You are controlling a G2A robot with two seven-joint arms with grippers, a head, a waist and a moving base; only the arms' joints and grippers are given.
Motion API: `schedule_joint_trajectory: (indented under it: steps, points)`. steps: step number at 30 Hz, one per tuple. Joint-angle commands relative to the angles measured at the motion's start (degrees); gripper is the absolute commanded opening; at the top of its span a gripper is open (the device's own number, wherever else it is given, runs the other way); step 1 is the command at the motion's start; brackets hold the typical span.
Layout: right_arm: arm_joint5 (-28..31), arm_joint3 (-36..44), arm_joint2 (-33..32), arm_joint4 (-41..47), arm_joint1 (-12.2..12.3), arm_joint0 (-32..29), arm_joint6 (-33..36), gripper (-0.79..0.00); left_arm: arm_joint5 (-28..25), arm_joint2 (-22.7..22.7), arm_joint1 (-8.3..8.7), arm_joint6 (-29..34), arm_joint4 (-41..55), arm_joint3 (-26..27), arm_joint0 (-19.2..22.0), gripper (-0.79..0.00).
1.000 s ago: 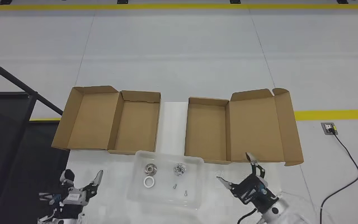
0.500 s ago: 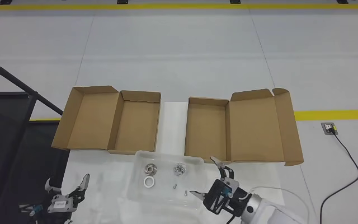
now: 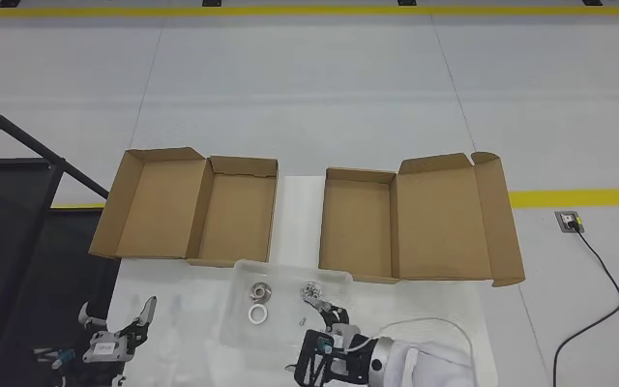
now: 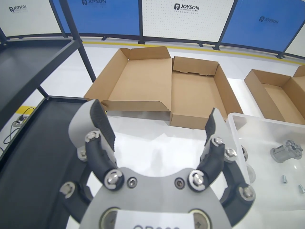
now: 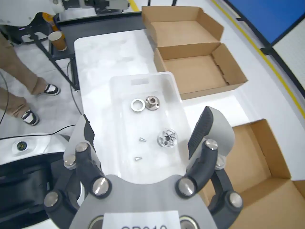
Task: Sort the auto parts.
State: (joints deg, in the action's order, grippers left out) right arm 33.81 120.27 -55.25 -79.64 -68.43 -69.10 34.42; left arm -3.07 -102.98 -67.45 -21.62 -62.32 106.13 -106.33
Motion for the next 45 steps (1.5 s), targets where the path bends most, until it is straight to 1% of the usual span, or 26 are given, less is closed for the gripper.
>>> schedule_joint_trajectory:
  steps: [1,4,7,8,11,15,26,28,31,33,38,45]
  points:
    - [-1.6,-2.6,3.9,2.6,-1.0,4.7,5.7,0.0,0.2,0.0,-0.11,0.1,0.0,0.0,0.0,0.0]
    - [-5.4,-6.3,8.3,5.2,-2.6,10.1,12.2,0.0,0.6,0.3,-0.27,0.1,-0.1,-0.1,0.0,0.0]
    - [-8.9,-11.3,12.4,5.4,-4.2,14.9,20.7,0.0,0.6,0.3,-0.27,0.1,-0.1,-0.1,0.0,0.0]
    - [-9.0,-12.7,13.7,6.3,-4.7,16.2,22.2,0.0,0.6,0.3,-0.27,0.1,-0.1,-0.1,0.0,0.0]
    - [-12.1,-17.4,15.6,6.5,-5.8,18.9,26.0,0.0,0.6,0.3,-0.27,0.1,-0.1,-0.1,0.0,0.0]
    - [-15.0,-22.0,15.5,8.0,-6.6,19.8,24.5,0.0,0.6,0.3,-0.27,0.1,-0.1,-0.1,0.0,0.0]
    - [-15.3,-22.5,15.5,7.7,-6.6,19.6,24.5,0.0,0.6,0.3,-0.27,0.1,-0.1,-0.1,0.0,0.0]
    - [-15.6,-23.5,15.8,7.0,-6.8,19.6,22.9,0.0,0.6,0.3,-0.27,0.1,-0.1,-0.1,0.0,0.0]
    - [-21.1,-25.8,15.5,5.8,-7.3,19.7,23.1,0.0,0.6,0.3,-0.27,0.1,-0.1,-0.1,0.0,0.0]
    - [-23.5,-26.5,15.8,5.3,-7.8,19.9,24.0,0.0,0.6,0.3,-0.27,0.1,-0.1,-0.1,0.0,0.0]
    - [-26.7,-28.6,16.4,5.7,-8.8,21.0,26.9,0.0,0.6,0.3,-0.27,0.1,-0.1,-0.1,0.0,0.0]
    - [-29.0,-33.7,17.1,7.9,-10.5,22.8,25.9,0.0,0.6,0.3,-0.27,0.1,-0.1,-0.1,0.0,0.0]
